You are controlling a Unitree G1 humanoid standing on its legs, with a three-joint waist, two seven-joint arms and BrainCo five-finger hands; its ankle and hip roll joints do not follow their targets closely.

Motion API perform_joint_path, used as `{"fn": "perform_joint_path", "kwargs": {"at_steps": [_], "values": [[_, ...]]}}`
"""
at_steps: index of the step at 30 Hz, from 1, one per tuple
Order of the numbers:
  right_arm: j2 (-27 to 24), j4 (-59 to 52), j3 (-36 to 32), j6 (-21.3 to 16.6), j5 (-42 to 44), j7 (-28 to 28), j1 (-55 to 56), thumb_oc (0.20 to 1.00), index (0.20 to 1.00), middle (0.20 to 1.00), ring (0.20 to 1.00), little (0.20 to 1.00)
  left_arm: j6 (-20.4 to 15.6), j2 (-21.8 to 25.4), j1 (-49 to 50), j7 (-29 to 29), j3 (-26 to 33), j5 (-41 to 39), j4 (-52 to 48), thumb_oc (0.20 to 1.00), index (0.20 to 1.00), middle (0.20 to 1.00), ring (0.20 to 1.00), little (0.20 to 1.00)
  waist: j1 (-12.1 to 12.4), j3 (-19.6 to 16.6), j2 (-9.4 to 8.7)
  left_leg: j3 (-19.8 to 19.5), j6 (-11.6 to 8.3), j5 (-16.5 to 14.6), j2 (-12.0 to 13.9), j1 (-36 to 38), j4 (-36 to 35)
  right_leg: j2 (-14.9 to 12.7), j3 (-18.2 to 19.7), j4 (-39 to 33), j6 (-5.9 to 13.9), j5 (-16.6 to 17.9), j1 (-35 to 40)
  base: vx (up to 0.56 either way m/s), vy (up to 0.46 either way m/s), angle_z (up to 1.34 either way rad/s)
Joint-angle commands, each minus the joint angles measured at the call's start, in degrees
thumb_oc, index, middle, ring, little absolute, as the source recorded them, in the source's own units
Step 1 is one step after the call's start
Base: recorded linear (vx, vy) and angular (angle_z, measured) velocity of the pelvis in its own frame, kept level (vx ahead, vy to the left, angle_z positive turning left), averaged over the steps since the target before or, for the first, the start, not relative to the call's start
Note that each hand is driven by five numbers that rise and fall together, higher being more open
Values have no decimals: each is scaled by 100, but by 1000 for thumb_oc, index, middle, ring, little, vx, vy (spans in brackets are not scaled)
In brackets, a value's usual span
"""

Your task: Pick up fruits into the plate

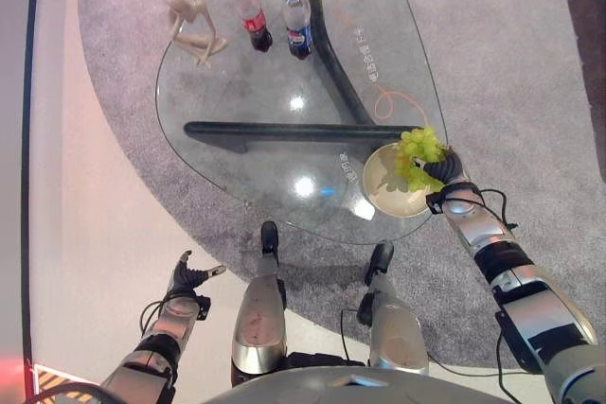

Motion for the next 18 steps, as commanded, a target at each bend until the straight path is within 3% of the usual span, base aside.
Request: {"fn": "perform_joint_path", "kwargs": {"at_steps": [1,6,9,18], "values": [[-323,-203,242,-190,-371,2,-460,200,200,200,200,200,-67,277,-137,285,-245,-236,172,1000,1000,1000,1000,1000,38,123,-164,-229,315,-343,-632,-521,418,62,177,1079,-210,-533,-584,0,0,0],[-198,283,575,386,-582,544,-497,200,200,200,200,200,-18,336,-335,450,-284,-359,124,1000,1000,1000,1000,1000,57,144,-221,-228,355,-403,-700,-814,651,52,161,1292,-218,-555,-911,-10,1,6],[-44,863,669,509,-650,649,-419,200,200,200,200,200,12,356,-450,539,-345,-382,78,1000,1000,1000,1000,1000,79,144,-229,-222,395,-442,-748,-965,760,29,128,1370,-221,-558,-1058,-27,-20,7],[57,2259,654,1160,-744,822,-530,200,200,200,200,200,-25,298,-671,563,-532,-452,101,1000,1000,1000,1000,1000,114,144,-23,-200,471,-511,-896,-1424,1190,-106,58,1704,-235,-574,-1485,-21,-1,4]]}}
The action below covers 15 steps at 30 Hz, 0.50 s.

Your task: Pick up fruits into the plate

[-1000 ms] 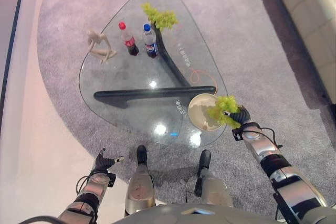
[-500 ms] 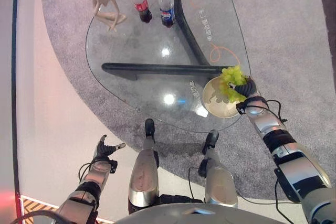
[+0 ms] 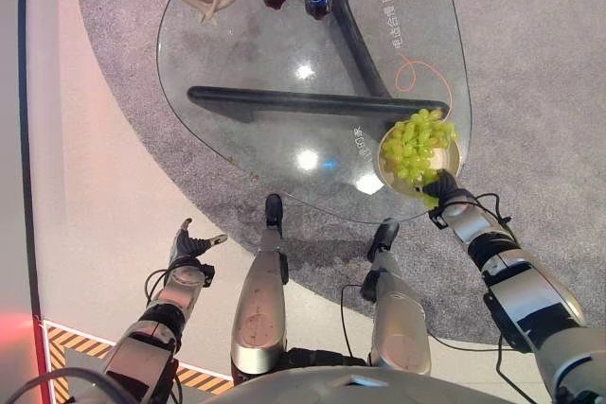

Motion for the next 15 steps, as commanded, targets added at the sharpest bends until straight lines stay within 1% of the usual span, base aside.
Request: {"fn": "perform_joint_path", "kwargs": {"at_steps": [1,3,5,8,12,13,14,15], "values": [[-222,296,92,288,1,-47,-26,200,200,200,200,200,-50,164,-47,139,-153,-207,91,1000,1000,1000,1000,1000,48,-13,12,21,397,-569,-770,-563,707,112,153,1132,-269,-531,-724,-18,8,7],[-254,411,-9,269,50,-135,-16,200,200,200,200,200,-69,137,-35,153,-176,-244,68,1000,1000,1000,1000,1000,43,-13,62,44,405,-597,-797,-653,796,77,164,1240,-266,-558,-833,-16,28,3],[-320,501,-62,156,3,-247,-34,200,200,200,200,200,-91,112,-17,162,-202,-281,54,1000,1000,1000,1000,1000,34,-13,113,57,410,-610,-823,-744,877,46,176,1325,-273,-566,-937,-9,37,1],[-532,498,-129,-70,-112,-621,-147,200,200,200,200,200,-98,98,79,169,-285,-315,-84,1000,1000,1000,1000,1000,35,-13,199,79,426,-630,-877,-918,1002,6,194,1478,-275,-573,-1152,0,0,0],[-699,428,-204,-294,-41,-1049,-309,200,200,200,200,200,-131,97,134,180,-349,-307,-163,1000,1000,1000,1000,1000,43,-13,248,96,446,-625,-899,-1055,1049,3,212,1598,-273,-580,-1350,-10,4,4],[-735,403,-229,-297,-24,-1133,-367,200,200,200,200,200,-123,96,152,182,-375,-313,-198,1000,1000,1000,1000,1000,47,-13,260,98,455,-626,-905,-1077,1058,5,222,1622,-273,-580,-1386,0,0,0],[-786,368,-269,-401,7,-1350,-462,200,200,200,200,200,-98,80,168,187,-414,-311,-251,1000,1000,1000,1000,1000,56,-13,280,112,465,-626,-900,-1124,1065,7,223,1665,-272,-582,-1462,0,0,0],[-799,352,-282,-461,14,-1446,-481,200,200,200,200,200,-82,78,172,190,-423,-309,-272,1000,1000,1000,1000,1000,57,-13,285,117,468,-628,-898,-1139,1074,9,226,1681,-271,-583,-1484,0,0,0]]}}
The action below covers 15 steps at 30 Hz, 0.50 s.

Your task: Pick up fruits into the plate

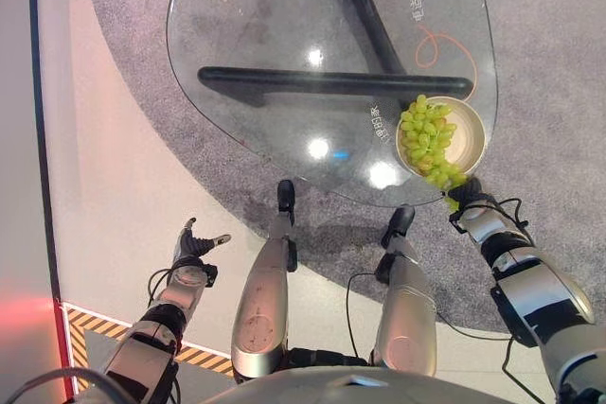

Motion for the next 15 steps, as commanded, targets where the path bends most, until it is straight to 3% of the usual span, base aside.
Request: {"fn": "perform_joint_path", "kwargs": {"at_steps": [1,10,15], "values": [[-502,-66,-170,-356,15,-737,-360,200,200,200,200,200,-45,53,165,188,-170,-81,-140,1000,1000,1000,1000,1000,81,-37,186,89,222,-748,-561,-405,773,479,-44,770,-361,-402,-434,0,0,0],[-778,-494,-158,-652,-288,-1465,-862,200,200,200,200,200,11,55,396,92,-265,-47,-230,1000,1000,1000,1000,1000,162,-37,247,67,263,-737,-563,-467,759,535,-35,929,-372,-442,-580,7,1,0],[-909,-667,152,-412,-638,-1482,-1125,200,200,200,200,200,-107,53,413,-5,-350,-95,-194,1000,1000,1000,1000,1000,197,-37,237,44,290,-734,-562,-512,750,547,-59,999,-376,-453,-665,0,0,0]]}}
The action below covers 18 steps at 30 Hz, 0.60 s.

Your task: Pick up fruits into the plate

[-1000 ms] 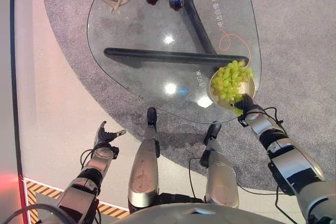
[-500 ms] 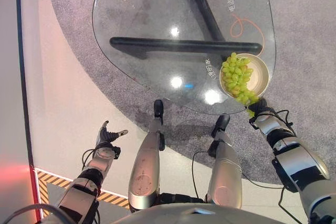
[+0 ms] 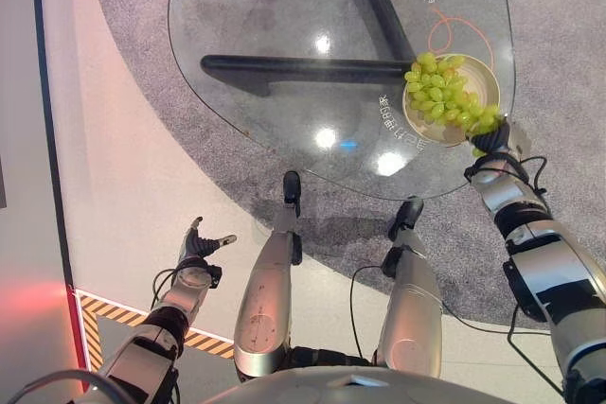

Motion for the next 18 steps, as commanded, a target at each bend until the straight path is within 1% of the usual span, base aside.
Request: {"fn": "perform_joint_path", "kwargs": {"at_steps": [1,3,4,5,6,7,8,11,14,15,16,18], "values": [[-483,-200,287,50,-276,-133,-205,200,200,200,200,200,-112,78,285,-6,-198,-113,37,1000,1000,1000,1000,1000,123,-75,147,60,272,-775,-558,-198,652,550,-85,912,-353,-473,-363,0,0,0],[-483,-172,317,134,-302,-10,-216,200,200,200,200,200,-116,80,285,-16,-198,-128,31,1000,1000,1000,1000,1000,129,-75,146,58,277,-778,-555,-194,650,548,-88,918,-352,-476,-363,0,0,0],[-464,-76,411,242,-283,81,-246,200,200,200,200,200,-100,84,271,-1,-218,-141,-8,1000,1000,1000,1000,1000,149,-75,142,52,288,-780,-548,-197,645,542,-102,921,-354,-476,-372,5,-34,3],[-453,-11,434,451,-225,324,-260,200,200,200,200,200,-115,99,266,-12,-225,-160,7,1000,1000,1000,1000,1000,160,-75,135,55,288,-789,-542,-210,660,535,-114,928,-354,-483,-378,5,-42,2],[-428,107,442,559,-158,438,-257,200,200,200,200,200,-116,114,265,-30,-220,-172,3,1000,1000,1000,1000,1000,175,-75,137,51,291,-783,-537,-227,666,530,-123,932,-356,-482,-384,0,0,0],[-421,213,447,578,-193,482,-259,454,454,454,454,454,-108,123,262,-45,-211,-178,0,1000,1000,1000,1000,1000,184,-75,141,47,298,-780,-536,-232,668,530,-129,935,-360,-483,-383,0,0,0],[-410,249,467,616,-211,514,-261,1000,1000,1000,1000,1000,-110,125,264,-45,-217,-175,1,1000,1000,1000,1000,1000,191,-75,143,41,300,-778,-539,-230,664,528,-136,928,-363,-483,-376,0,0,0],[-414,377,599,675,-595,520,-287,1000,1000,1000,1000,1000,-60,140,304,-73,-255,-164,-24,1000,1000,1000,1000,1000,220,-75,166,12,302,-783,-557,-214,673,515,-153,909,-371,-480,-343,0,0,0],[-467,368,715,669,-914,321,-364,1000,1000,1000,1000,1000,-45,165,323,-102,-249,-145,-35,1000,1000,1000,1000,1000,236,-75,176,11,303,-778,-556,-203,659,509,-168,896,-366,-478,-326,0,0,0],[-498,353,763,658,-1018,214,-387,1000,1000,1000,1000,1000,-59,175,335,-111,-255,-145,-22,1000,1000,1000,1000,1000,240,-75,178,11,305,-777,-554,-197,655,507,-173,898,-363,-478,-320,0,0,0],[-553,293,845,692,-1278,-125,-418,1000,1000,1000,1000,1000,-94,184,361,-102,-267,-156,-3,1000,1000,1000,1000,1000,241,-75,177,18,309,-770,-554,-182,637,521,-178,897,-355,-475,-317,0,0,0],[-577,216,887,674,-1392,-330,-411,1000,1000,1000,1000,1000,-115,189,383,-90,-270,-175,-12,1000,1000,1000,1000,1000,241,-75,174,22,315,-763,-554,-169,605,532,-184,872,-346,-470,-304,0,0,0]]}}
